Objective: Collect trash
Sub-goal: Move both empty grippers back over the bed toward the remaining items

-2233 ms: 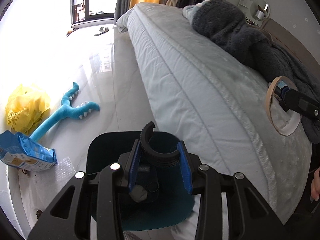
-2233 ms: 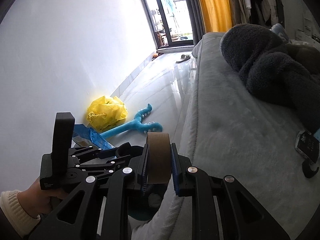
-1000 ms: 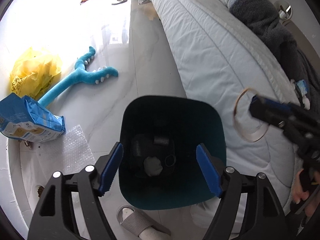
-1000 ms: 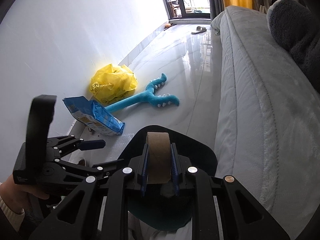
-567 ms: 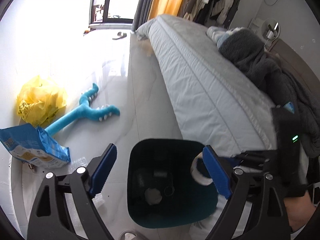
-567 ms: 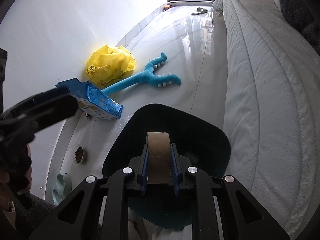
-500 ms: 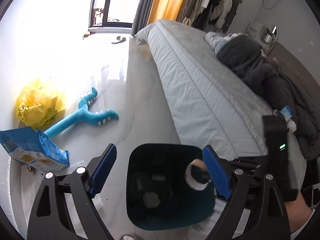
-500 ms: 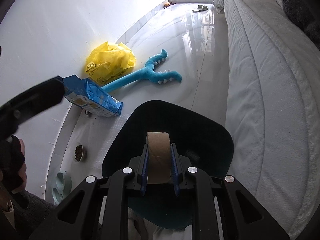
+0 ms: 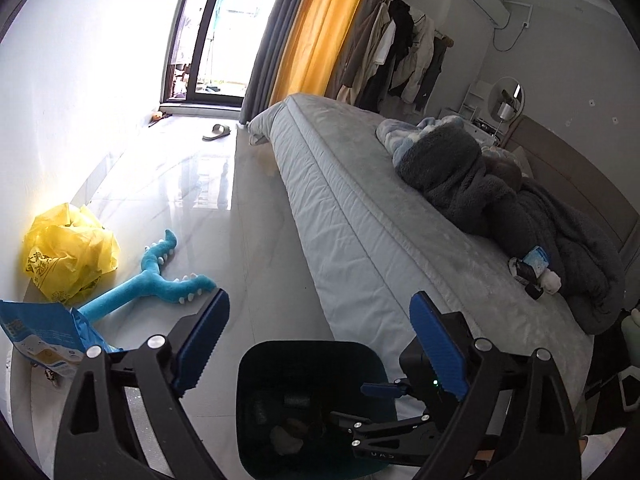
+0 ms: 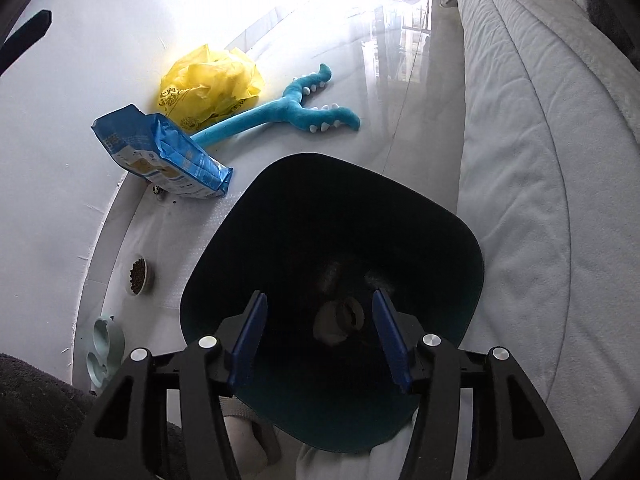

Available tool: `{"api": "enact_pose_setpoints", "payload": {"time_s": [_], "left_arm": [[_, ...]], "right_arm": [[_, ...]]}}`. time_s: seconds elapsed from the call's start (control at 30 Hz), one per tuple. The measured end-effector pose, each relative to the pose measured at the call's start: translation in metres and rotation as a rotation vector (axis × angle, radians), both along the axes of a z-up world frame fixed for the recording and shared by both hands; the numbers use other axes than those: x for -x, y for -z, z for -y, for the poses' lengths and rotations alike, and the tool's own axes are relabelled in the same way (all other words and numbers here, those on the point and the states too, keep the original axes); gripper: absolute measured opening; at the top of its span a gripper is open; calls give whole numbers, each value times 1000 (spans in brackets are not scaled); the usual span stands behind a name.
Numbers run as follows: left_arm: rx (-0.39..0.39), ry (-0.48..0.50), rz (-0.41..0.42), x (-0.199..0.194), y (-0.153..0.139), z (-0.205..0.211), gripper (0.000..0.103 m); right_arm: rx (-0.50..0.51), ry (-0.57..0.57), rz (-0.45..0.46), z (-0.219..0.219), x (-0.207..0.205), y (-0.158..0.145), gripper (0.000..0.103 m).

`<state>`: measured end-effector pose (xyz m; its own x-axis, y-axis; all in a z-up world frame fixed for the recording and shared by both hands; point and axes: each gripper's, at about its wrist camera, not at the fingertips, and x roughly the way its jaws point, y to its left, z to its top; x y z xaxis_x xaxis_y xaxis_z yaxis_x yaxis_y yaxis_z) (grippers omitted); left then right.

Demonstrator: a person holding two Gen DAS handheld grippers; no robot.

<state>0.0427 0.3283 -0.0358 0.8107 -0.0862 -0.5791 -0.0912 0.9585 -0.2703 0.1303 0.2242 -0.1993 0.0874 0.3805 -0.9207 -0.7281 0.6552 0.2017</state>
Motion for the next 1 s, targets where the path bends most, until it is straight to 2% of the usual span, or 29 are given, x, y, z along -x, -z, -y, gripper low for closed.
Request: {"api": "enact_pose_setpoints", "payload": {"time_s": [0.33,0.5,0.7,1.0], "left_arm": [[-25,-5,103,2,-24,11,94],[-79,-3,131,-3,-36,25,94],[-80,14,142,-14,-39,44,96],[-57,31,161,-39,-44,74,96]], "right_arm": [[-109,12,47,13,-3,-45,64],[-185,15,89,29,-5,-70,67],[-237,49,147,59,-16,-95,69],[-257,120,214,110,-41,-117,72]]}}
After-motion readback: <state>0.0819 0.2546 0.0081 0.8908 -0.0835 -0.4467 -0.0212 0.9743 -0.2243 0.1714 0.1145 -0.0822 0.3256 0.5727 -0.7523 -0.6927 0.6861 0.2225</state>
